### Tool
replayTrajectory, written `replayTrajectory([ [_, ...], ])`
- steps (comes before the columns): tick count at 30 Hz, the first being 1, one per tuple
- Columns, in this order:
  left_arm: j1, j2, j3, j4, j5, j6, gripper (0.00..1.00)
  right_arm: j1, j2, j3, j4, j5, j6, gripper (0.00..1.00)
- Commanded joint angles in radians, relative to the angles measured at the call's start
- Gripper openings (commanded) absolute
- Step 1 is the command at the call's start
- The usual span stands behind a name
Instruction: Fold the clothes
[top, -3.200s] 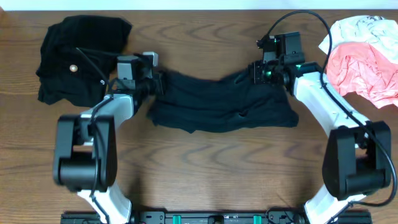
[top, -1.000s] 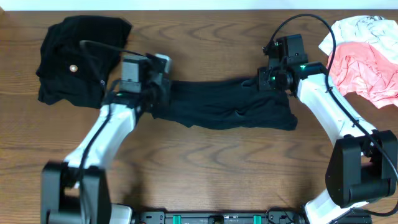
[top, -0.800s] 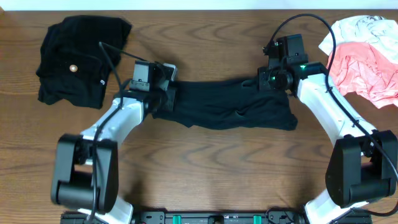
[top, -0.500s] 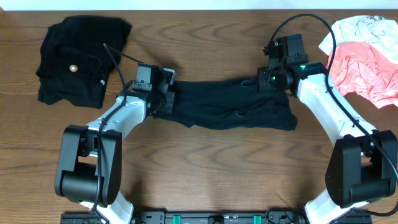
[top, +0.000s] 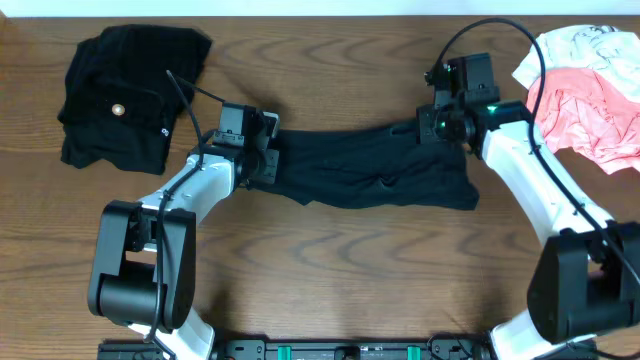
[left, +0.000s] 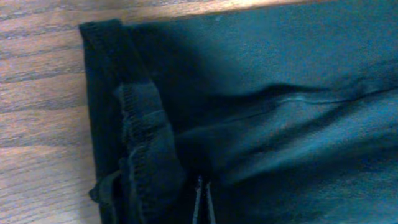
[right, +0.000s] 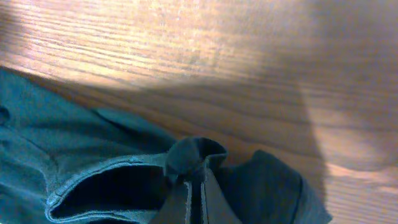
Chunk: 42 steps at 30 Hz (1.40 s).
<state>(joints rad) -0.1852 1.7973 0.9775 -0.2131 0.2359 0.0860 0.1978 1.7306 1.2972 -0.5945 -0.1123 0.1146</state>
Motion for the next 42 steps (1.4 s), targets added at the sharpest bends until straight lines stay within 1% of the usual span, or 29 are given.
replayTrajectory([
  [1,0.001,0.013,-0.006,-0.008,-0.013,0.002,0.06,0.033,-0.032,0.013,-0.001,0.058,-0.083,0.01],
  [4,0.001,0.013,-0.006,-0.014,-0.013,0.002,0.06,0.064,-0.031,0.011,-0.005,0.076,-0.132,0.01],
  [8,0.001,0.013,-0.006,-0.014,-0.013,-0.031,0.06,0.103,-0.03,0.01,-0.023,0.145,-0.13,0.01],
  [20,0.001,0.013,-0.006,-0.013,-0.013,-0.039,0.06,0.112,-0.029,-0.064,-0.053,0.165,-0.129,0.01],
  [27,0.002,0.013,-0.006,-0.014,-0.013,-0.039,0.06,0.11,-0.029,-0.122,-0.049,0.179,-0.104,0.01],
  [30,0.001,0.013,-0.006,-0.014,-0.013,-0.039,0.06,0.11,-0.028,-0.136,-0.045,0.294,-0.033,0.01],
  [32,0.001,0.013,-0.006,-0.014,-0.013,-0.039,0.06,0.11,-0.028,-0.136,-0.039,0.343,-0.014,0.01],
  [35,0.001,0.013,-0.006,-0.014,-0.013,-0.039,0.06,0.11,-0.028,-0.136,-0.026,0.348,-0.014,0.01],
  [36,0.001,0.013,-0.006,-0.014,-0.013,-0.039,0.06,0.11,-0.028,-0.136,-0.026,0.348,-0.014,0.03],
  [38,0.001,0.013,-0.006,-0.014,-0.013,-0.039,0.06,0.11,-0.028,-0.136,-0.026,0.348,-0.014,0.44],
  [39,0.002,0.013,-0.006,-0.014,-0.013,-0.039,0.06,0.11,-0.028,-0.136,-0.026,0.348,-0.014,0.7],
  [40,0.002,0.013,-0.006,-0.013,-0.013,-0.039,0.06,0.11,-0.029,-0.136,-0.026,0.348,-0.01,0.99],
  [42,0.002,0.013,-0.006,-0.014,-0.013,-0.039,0.06,0.11,-0.039,-0.13,-0.031,0.348,0.048,0.99],
])
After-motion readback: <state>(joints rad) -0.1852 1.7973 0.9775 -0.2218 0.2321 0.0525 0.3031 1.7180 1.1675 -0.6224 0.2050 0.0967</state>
